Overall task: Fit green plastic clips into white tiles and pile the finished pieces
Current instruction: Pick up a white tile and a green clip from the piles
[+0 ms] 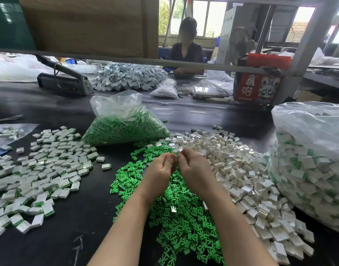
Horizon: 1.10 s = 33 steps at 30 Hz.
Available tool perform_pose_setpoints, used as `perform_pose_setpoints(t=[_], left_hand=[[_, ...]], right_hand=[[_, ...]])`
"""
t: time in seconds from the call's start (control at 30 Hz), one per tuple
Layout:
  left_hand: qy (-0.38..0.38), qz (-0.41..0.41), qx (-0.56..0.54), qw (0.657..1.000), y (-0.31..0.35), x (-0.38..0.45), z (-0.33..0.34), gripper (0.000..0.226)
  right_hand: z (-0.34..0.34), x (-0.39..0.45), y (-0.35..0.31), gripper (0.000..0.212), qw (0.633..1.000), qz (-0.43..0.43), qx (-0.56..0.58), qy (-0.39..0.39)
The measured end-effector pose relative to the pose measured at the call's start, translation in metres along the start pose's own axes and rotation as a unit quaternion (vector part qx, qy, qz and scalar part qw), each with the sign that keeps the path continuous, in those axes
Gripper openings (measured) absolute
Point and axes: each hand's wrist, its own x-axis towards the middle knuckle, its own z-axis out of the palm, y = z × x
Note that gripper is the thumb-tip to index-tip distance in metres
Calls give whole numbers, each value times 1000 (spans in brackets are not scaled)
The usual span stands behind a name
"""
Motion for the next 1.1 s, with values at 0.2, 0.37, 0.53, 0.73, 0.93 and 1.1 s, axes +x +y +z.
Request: perform_pose_setpoints(t=[0.2, 0.37, 0.53, 0.73, 0.93, 1.1], left_hand=[[16, -5, -17, 1000, 4, -2, 1, 32], [-9, 3, -1, 1000, 6, -2, -3, 46], [-26, 2, 40, 999, 4, -2, -5, 33], [-38, -3, 37, 999, 5, -3, -8, 33], [-47, -4, 42, 998, 5, -3, -7, 32], [-35, -3, 14, 999, 2, -3, -5, 32]], right_hand=[[3, -2, 0, 32, 1000, -11, 13, -7], [5, 0, 4, 34, 995, 5, 101, -23], [-2, 1, 10, 42, 978, 25, 199, -56], [-4, 2, 9, 41, 975, 29, 207, -71], [-8, 0, 8, 42, 974, 33, 210, -73], [-1, -1, 6, 40, 976, 35, 205, -58]])
